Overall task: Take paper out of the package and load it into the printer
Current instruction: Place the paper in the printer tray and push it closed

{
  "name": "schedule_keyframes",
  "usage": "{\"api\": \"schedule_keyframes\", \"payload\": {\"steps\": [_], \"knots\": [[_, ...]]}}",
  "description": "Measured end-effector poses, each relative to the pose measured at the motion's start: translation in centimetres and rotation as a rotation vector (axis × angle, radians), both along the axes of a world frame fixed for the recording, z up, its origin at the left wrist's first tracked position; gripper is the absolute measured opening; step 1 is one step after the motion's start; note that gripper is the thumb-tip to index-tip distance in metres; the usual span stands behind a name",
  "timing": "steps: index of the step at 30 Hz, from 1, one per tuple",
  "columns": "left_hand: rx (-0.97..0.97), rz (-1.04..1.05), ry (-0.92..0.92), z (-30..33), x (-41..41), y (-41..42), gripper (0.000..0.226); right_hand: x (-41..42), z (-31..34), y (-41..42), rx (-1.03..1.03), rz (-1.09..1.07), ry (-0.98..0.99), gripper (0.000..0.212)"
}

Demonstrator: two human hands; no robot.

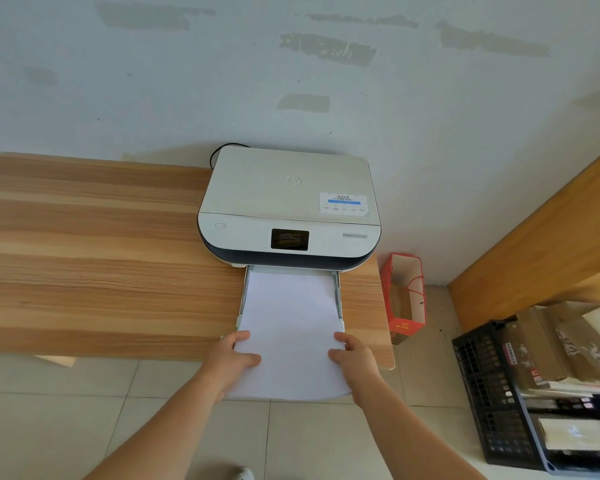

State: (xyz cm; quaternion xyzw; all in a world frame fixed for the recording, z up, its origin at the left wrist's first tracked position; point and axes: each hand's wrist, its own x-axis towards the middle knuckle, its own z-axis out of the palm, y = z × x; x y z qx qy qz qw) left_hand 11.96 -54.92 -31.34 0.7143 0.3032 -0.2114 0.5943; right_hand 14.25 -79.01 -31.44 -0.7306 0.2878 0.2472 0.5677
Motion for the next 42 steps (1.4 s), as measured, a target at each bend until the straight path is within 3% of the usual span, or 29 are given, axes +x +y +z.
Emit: {"api": "schedule_keyframes", "payload": {"steps": [8,14,22,42], "knots": [[0.034,0.023,-0.017,-0.2,2.9,-0.2,0.058,2.7,-0.4,0.0,0.01,-0.018,0.007,0.039],[0.112,-0.002,-0.018,-0.4,4.9,-0.5,0.055,5.2,-0.9,0.0,0.008,-0.028,0.026,0.022],[0.213,-0.027,-0.012,-0.9,7.8,0.6,0.041,7.4,-1.5,0.2,-0.004,-0.045,0.033,0.026],[0.212,-0.073,-0.045,-1.2,9.2,1.3,0.044,8.6,-2.3,1.2,0.0,-0.105,0.002,0.029]]}}
